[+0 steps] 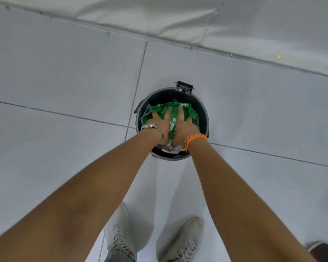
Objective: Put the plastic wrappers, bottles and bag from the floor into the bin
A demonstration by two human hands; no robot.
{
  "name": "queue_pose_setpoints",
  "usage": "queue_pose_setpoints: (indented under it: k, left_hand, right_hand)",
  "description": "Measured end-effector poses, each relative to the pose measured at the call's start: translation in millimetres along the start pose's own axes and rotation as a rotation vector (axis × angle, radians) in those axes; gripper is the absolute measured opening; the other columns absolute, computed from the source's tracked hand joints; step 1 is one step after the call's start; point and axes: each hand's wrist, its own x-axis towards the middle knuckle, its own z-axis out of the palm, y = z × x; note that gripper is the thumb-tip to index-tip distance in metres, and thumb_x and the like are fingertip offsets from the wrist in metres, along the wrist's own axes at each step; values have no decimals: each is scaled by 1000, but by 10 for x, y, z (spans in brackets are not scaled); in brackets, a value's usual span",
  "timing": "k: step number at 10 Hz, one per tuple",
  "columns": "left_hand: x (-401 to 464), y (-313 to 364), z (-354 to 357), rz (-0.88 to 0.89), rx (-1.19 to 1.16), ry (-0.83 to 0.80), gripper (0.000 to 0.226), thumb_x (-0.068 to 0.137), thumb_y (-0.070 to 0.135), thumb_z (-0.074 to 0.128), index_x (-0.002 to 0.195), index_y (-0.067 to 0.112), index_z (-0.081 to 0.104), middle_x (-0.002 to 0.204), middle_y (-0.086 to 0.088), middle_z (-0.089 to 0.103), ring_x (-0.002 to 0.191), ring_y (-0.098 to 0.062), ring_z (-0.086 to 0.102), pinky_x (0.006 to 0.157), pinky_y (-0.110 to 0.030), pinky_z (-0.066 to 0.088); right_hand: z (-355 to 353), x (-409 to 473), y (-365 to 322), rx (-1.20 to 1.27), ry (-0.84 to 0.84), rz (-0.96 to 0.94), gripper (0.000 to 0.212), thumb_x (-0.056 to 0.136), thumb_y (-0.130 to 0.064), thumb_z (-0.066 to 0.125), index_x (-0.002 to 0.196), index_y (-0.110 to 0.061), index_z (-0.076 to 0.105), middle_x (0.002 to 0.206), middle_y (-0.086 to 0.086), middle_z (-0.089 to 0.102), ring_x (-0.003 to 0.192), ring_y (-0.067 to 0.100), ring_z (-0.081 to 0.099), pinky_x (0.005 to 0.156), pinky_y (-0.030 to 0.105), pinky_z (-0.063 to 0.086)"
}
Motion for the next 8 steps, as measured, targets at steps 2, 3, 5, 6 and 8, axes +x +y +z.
queue_pose_setpoints:
  k: [2, 3, 5, 6, 8]
  left_hand:
    - [221, -3, 43, -32, -27, -66, 137, 68, 26, 91, 157, 36, -13, 164, -23, -4, 138, -46, 40, 102, -53, 50]
    - [-6, -51, -163, 78, -210, 73, 84, 78, 22, 79, 150, 15, 36, 140, -20, 53, 119, -36, 59, 98, -43, 53]
    - [-1029, -280, -1182, 114, -467, 510, 25, 82, 25, 75, 106, 32, 71, 112, 11, 72, 103, -16, 68, 88, -36, 57]
    - [-1790, -107, -2419, 191, -553, 899, 24, 83, 18, 74, 105, 26, 73, 108, 8, 74, 101, -15, 69, 92, -34, 56]
    - [-4476, 713, -5193, 545, -480, 1789, 43, 82, 15, 66, 125, 11, 67, 125, -1, 69, 119, -23, 63, 102, -36, 47]
  right_hand:
    - [86, 245, -14, 36, -121, 28, 141, 73, -19, 87, 152, -23, -30, 164, 26, 4, 147, 45, 30, 116, 55, 37]
    - [-58, 5, 88, 225, 44, -28, 101, 81, -17, 78, 156, -11, 10, 142, 22, 51, 126, 39, 55, 100, 42, 49]
    - [-908, -1181, 183, 436, 250, -101, 52, 73, -15, 86, 121, -13, 65, 114, 10, 70, 106, 27, 68, 93, 39, 56]
    - [-2018, -2072, -150, 640, 556, -256, 29, 80, -14, 83, 106, -16, 71, 101, 1, 74, 89, 11, 72, 77, 21, 58]
    - [-4703, -4862, -1056, 904, 1301, -774, 10, 88, -10, 75, 95, -17, 74, 86, -4, 75, 74, -2, 67, 71, 11, 52]
